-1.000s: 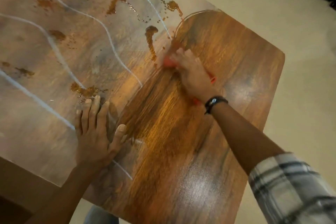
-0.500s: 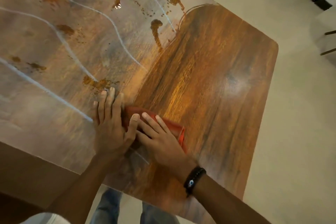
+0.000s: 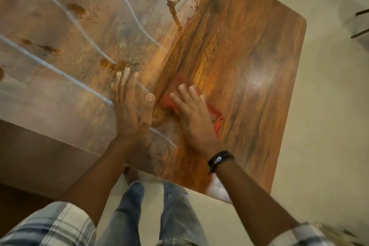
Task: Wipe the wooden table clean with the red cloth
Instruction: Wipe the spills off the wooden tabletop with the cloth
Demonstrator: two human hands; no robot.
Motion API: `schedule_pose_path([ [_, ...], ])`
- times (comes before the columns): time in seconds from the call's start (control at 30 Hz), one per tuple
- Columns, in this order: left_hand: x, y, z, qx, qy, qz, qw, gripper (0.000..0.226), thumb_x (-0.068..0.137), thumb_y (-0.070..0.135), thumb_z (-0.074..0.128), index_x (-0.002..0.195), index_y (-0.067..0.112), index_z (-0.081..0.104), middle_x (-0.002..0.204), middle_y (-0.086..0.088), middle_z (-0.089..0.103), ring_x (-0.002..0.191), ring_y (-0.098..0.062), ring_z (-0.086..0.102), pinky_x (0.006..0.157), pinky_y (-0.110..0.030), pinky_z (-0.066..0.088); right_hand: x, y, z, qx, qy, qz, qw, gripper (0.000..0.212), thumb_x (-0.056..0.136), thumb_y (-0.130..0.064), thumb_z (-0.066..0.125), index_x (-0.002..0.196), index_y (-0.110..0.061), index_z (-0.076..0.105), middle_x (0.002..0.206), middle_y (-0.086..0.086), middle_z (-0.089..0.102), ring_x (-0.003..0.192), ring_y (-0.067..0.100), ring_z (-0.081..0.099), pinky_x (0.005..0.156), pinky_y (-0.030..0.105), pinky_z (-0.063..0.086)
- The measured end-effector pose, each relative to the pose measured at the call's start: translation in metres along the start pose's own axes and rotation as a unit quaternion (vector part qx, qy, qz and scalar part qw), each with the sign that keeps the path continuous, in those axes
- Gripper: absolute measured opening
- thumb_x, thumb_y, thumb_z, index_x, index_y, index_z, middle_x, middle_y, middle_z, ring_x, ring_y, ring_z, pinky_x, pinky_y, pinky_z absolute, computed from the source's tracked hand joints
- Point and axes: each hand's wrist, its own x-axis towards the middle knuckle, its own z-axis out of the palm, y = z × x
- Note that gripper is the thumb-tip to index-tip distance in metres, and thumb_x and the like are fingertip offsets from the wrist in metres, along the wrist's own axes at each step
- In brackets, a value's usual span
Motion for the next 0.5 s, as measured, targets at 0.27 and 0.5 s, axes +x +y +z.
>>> schedule_pose_path([
  [0.27,-0.015,-0.053,-0.058,0.116,0.075,-0.019,0.99,0.069,0.1,0.058,0.024,0.148,0.011,0.041,0.16,-0.012,0.034,0.151,-0.034,0.02,0.119,-0.065,0.004,-0.099,-0.048,0.042,-0.068,-0.087,-0.189,0.976,0.067,0.088,-0.006,0.057,0.149,-0.027,0.04,0.16,-0.001,0.032,0.15,0.022,0.026,0.122,0.044,0.02],
  [0.5,-0.004,-0.058,-0.066,0.069,0.031,-0.067,0.995,0.073,0.098,0.058,0.022,0.151,0.008,0.037,0.162,-0.013,0.027,0.154,-0.031,0.011,0.123,-0.055,0.002,0.033,0.029,-0.02,0.029,0.03,0.082,0.996,0.045,0.106,-0.016,0.039,0.15,-0.026,0.041,0.164,0.002,0.024,0.154,0.024,0.009,0.123,0.055,0.007],
])
